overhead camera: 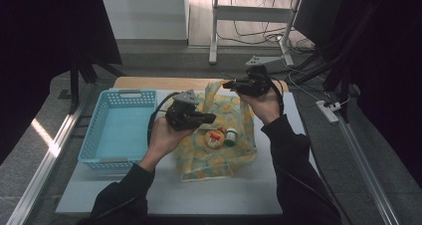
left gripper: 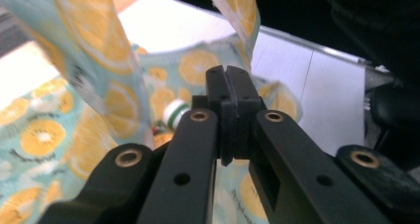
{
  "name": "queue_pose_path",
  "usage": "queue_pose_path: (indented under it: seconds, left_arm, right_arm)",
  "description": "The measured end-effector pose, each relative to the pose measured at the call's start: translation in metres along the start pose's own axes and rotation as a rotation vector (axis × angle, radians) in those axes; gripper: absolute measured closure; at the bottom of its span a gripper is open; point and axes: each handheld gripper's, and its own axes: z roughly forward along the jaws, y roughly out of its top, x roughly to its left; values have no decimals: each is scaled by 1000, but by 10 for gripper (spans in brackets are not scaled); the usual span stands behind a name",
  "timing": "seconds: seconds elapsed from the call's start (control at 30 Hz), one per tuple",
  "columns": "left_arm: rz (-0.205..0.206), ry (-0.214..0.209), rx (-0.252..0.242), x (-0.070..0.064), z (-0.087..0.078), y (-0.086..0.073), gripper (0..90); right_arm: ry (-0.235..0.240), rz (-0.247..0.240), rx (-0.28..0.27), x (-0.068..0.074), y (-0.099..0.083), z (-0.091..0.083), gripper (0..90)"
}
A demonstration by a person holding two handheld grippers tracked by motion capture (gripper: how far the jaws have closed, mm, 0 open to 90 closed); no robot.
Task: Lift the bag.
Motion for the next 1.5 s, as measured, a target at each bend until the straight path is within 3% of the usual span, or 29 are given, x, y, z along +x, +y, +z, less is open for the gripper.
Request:
queue_pose_path:
  seconds: [0.1,0.17,0.23,0.43,0.63,0.7,0.8,0.9,0.97,1.0,1.23,1.5]
  left_arm:
    - [3,-27,18,-3,10,-12,900]
    - [-9,-71,37,-6,17,-21,898]
    - [3,-75,62,-13,23,-28,745]
    - [77,-33,181,-37,42,-53,467]
    - [100,17,271,-47,61,-77,408]
    - [103,28,295,-46,64,-82,415]
    - [106,49,332,-45,69,-87,500]
    - [117,71,373,-45,73,-89,684]
    - [92,63,375,-42,73,-90,852]
    - [83,64,372,-40,72,-89,894]
    - [16,55,285,-30,58,-82,900]
    - [2,36,283,-27,57,-82,900]
  right_arm:
    - [-6,9,14,-5,-7,4,895]
    - [-8,14,19,-7,-10,5,895]
    - [-10,22,24,-9,-14,6,895]
    - [-10,28,24,-11,-18,6,895]
    - [-9,30,28,-10,-21,9,895]
    - [-8,31,30,-11,-23,10,895]
    - [-9,36,33,-11,-25,11,895]
    - [-8,40,37,-13,-29,13,894]
    - [-9,43,41,-14,-31,15,894]
    - [-9,44,44,-14,-33,16,894]
    - [-23,44,74,-19,-47,21,893]
    - [-42,38,124,-25,-68,27,873]
